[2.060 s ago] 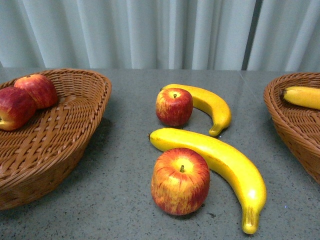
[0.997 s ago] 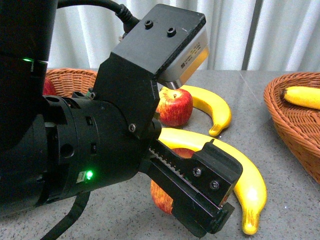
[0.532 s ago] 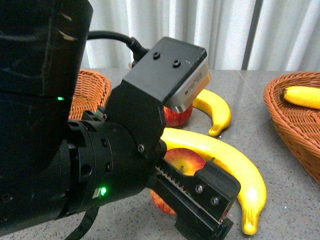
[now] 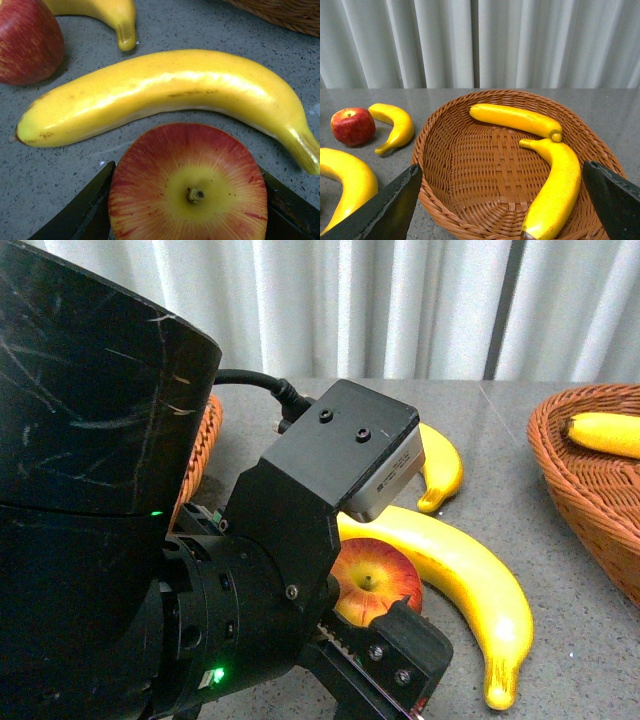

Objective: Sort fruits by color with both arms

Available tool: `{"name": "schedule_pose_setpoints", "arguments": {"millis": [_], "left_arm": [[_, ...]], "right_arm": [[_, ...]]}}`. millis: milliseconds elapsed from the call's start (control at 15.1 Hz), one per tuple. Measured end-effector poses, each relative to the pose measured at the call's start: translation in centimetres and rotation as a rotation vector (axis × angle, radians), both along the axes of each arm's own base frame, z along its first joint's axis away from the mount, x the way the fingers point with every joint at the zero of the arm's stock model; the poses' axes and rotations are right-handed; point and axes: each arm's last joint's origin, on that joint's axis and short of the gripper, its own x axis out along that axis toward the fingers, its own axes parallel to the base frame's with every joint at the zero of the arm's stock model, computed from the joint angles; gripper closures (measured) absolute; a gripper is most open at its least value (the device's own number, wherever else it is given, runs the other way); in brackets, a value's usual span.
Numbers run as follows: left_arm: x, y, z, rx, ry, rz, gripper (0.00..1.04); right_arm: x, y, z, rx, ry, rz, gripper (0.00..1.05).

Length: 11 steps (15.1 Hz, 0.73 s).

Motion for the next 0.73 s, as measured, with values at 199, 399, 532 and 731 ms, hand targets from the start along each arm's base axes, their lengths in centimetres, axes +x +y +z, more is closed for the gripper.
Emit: {"name": "schedule_pose_setpoints", "arguments": {"millis": [199, 399, 532, 731], "left_arm": [[0.3, 1.2, 1.4, 0.0, -0.033, 0.061, 0.39], [0.6, 4.6, 9.0, -0.108, -0.263, 0.251, 0.39], [1.0, 9.4, 12.9, -0.18, -0.37, 0.505, 0.39], [2.0, 15.3, 8.5, -0.183, -0.203, 0.789, 0.39]], "right_arm": [[0.0, 0.0, 0.0, 0.0, 0.0, 0.0, 0.07], [0.0, 0.0, 0.0, 0.0, 0.0, 0.0, 0.07], [0.0, 0.0, 0.0, 0.0, 0.0, 0.0, 0.07], [0.0, 0.0, 0.0, 0.0, 0.0, 0.0, 0.07]]}}
